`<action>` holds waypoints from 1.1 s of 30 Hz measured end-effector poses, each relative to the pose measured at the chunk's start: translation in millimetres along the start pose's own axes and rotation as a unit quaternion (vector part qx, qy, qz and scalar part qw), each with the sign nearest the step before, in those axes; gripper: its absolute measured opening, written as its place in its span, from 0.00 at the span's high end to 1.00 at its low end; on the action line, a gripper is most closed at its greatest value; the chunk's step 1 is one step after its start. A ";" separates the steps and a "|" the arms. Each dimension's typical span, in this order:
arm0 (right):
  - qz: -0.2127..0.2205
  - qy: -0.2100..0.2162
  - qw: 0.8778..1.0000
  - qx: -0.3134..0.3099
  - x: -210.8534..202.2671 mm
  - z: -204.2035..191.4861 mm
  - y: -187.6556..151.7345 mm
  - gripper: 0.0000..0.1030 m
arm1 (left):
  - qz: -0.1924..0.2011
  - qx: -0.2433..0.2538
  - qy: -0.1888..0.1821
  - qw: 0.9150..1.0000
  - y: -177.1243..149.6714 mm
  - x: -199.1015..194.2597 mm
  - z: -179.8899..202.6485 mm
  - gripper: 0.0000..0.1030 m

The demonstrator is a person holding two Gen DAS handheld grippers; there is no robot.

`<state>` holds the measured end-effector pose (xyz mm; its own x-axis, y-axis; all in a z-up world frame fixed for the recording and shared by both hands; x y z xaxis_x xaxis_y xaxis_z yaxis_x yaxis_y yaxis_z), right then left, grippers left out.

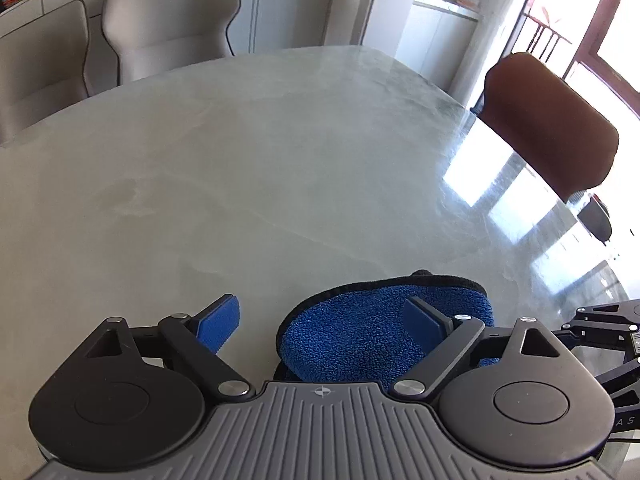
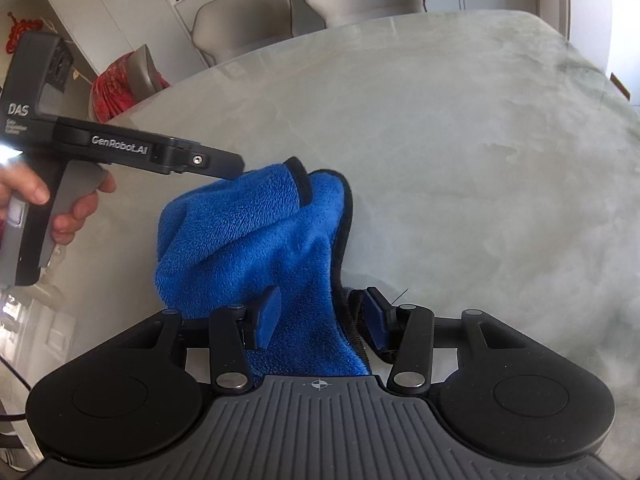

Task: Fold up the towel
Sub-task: 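Grasp a towel edge with the right gripper while the left gripper grasps another edge, then lift the towel with both grippers and shake it open in the air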

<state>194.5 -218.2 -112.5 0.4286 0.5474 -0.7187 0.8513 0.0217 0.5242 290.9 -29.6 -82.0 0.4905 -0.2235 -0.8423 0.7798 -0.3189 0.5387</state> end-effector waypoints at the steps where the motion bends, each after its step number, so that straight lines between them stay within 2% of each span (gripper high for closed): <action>1: -0.001 0.001 1.000 0.000 1.7 -0.3 -0.5 0.54 | -0.004 0.003 0.000 1.000 0.9 3.7 0.1 0.11; 4: 0.000 0.004 1.000 -0.007 4.5 -3.8 -1.0 0.57 | -0.010 0.007 -0.003 1.000 0.1 11.9 2.1 0.11; 6: 0.003 0.009 1.000 -0.024 4.2 -8.2 -0.9 0.68 | -0.017 0.008 -0.008 1.000 -1.4 16.6 2.4 0.11; 8: 0.005 0.014 0.999 -0.032 2.7 -10.4 -0.7 0.83 | -0.025 0.004 -0.016 1.000 -3.2 22.4 2.6 0.13; 9: 0.004 0.019 0.999 -0.035 1.3 -11.0 -0.6 0.86 | -0.027 0.002 -0.020 0.999 -4.0 25.2 1.7 0.15; 12: 0.002 0.024 0.999 -0.040 -1.5 -10.9 -2.3 0.89 | -0.048 -0.003 -0.043 0.998 -5.4 35.9 2.2 0.33; 14: 0.006 0.024 0.999 -0.042 -6.0 -11.4 -2.9 0.90 | -0.065 -0.012 -0.059 0.996 -7.8 41.2 -0.4 0.55; 15: 0.009 0.026 0.999 -0.042 -8.8 -12.1 -2.6 0.90 | -0.067 -0.015 -0.063 0.996 -8.3 42.3 -1.2 0.63; 16: 0.013 0.028 0.999 -0.044 -12.0 -13.0 -2.1 0.91 | -0.066 -0.018 -0.066 0.995 -8.6 42.7 -1.8 0.81; 17: 0.018 0.027 0.998 -0.047 -16.1 -13.5 -0.8 0.91 | -0.063 -0.019 -0.063 0.996 -8.2 41.6 -3.0 0.92; 21: 0.049 0.021 0.997 -0.059 -41.5 -14.7 10.6 0.92 | -0.028 -0.014 -0.035 0.999 -2.0 22.3 -10.4 0.94; 25: 0.083 0.010 0.992 -0.090 -74.6 -18.6 32.4 0.92 | 0.021 -0.038 -0.023 0.999 5.3 -18.7 -25.9 0.94; 28: 0.107 0.006 0.986 -0.131 -93.6 -26.7 56.6 0.92 | 0.064 -0.056 -0.011 0.996 16.9 -49.3 -41.0 0.94; 33: 0.142 -0.007 0.966 -0.218 -110.1 -43.3 117.9 0.93 | 0.134 -0.086 0.014 0.987 47.8 -94.7 -67.6 0.94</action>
Point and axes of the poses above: each gripper's, at about its wrist camera, not at the fingertips, and x roughly the way its jaws point, z to its right, y to its top, the point moved 5 cm from there along x, roughly the way its jaws point, and after that the axes turned 10 degrees about y, right-handed, at the moved point
